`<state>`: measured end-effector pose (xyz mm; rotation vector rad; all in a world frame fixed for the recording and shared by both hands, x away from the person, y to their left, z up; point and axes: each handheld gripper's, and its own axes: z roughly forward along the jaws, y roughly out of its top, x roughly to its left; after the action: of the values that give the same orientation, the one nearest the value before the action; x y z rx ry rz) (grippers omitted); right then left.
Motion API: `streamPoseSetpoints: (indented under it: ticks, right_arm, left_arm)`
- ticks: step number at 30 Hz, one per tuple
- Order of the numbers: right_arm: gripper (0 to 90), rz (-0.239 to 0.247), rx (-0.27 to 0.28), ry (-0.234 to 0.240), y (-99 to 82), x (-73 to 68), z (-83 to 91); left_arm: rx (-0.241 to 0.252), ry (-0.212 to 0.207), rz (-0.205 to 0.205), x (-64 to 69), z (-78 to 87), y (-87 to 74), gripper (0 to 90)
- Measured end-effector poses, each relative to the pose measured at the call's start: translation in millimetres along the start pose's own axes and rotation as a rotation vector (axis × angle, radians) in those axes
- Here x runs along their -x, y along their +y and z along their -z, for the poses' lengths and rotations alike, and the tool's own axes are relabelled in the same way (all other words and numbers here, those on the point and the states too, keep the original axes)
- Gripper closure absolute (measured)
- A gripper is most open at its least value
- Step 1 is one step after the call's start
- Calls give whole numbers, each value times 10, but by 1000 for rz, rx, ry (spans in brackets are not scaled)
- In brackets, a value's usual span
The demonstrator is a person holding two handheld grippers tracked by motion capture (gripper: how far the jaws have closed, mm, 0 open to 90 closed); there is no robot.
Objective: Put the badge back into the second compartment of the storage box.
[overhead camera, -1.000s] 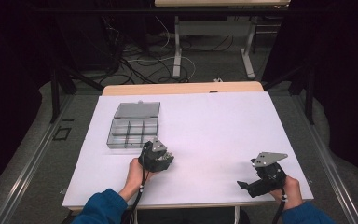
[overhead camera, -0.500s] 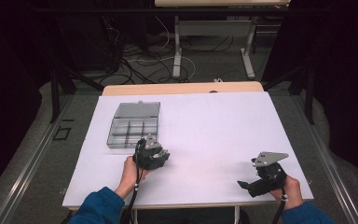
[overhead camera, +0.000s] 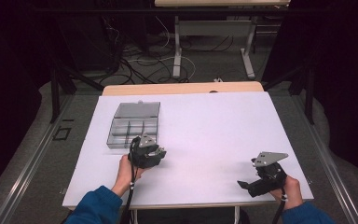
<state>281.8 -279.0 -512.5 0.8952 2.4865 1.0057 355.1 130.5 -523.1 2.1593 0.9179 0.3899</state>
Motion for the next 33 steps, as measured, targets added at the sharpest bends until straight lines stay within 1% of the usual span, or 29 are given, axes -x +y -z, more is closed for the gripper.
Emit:
streamPoseSetpoints:
  ticks: [1,2,3,4,6,7,8,9,12,13,15,16,17,19,20,21,23,25,26,27,28,29,30,32,33]
  right_arm:
    - [37,4,-34,-8,9,-1,22]
    - [37,0,-26,1,6,-1,15]
    - [37,0,-29,-13,7,-5,20]
    - [37,-1,-25,-12,5,-4,19]
    - [37,-2,-14,-8,3,-3,11]
    - [37,-1,-24,1,6,0,15]
    - [37,-4,6,-2,-2,-2,-3]
    - [37,-1,-30,-14,7,-5,20]
    - [37,0,-30,-14,7,-5,20]
    - [38,-1,-22,1,4,-1,11]
    - [37,4,-17,1,4,3,7]
    - [38,5,-19,2,5,4,9]
    - [38,0,-15,-6,3,-1,10]
    - [38,-2,-14,-6,3,0,9]
    - [38,-3,-14,-7,3,0,8]
    - [39,-3,-15,-8,3,-1,9]
    - [39,1,-15,1,3,2,7]
    - [39,5,-14,2,4,3,6]
    - [39,4,-15,2,4,2,7]
    - [39,2,-19,5,5,1,8]
    - [39,-1,-16,1,4,-3,9]
    - [39,3,-34,5,10,3,21]
    - [39,3,-34,5,10,3,21]
    - [39,3,-31,5,8,4,17]
    - [39,2,-32,5,8,3,18]
  left_arm:
    - [1,0,4,-9,14,-1,586]
    - [4,0,0,-24,24,0,586]
    - [3,4,3,-30,37,-1,585]
    - [7,2,5,-44,45,-2,586]
    - [13,10,12,-64,61,-2,586]
    - [11,11,11,-77,74,-2,585]
    - [19,16,12,-88,76,-4,586]
    - [17,19,15,-97,88,-4,585]
    - [19,27,17,-131,114,-7,585]
    - [18,29,24,-137,121,-9,586]
    - [18,30,24,-159,140,-11,585]
    - [26,33,27,-166,142,-12,586]
    - [22,42,23,-173,154,-13,585]
    - [31,53,20,-187,172,-13,585]
    - [35,59,29,-194,182,-16,585]
    - [33,62,28,-207,195,-16,585]
    - [41,73,30,-229,207,-19,585]
    - [34,76,28,-255,225,-21,585]
    - [33,75,39,-256,231,-23,586]
    - [36,80,36,-266,236,-23,585]
    - [43,80,44,-269,237,-25,585]
    - [35,82,36,-284,250,-20,585]
    - [45,85,41,-289,250,-20,585]
    - [43,87,45,-305,265,-20,585]
    - [51,93,48,-312,267,-21,585]
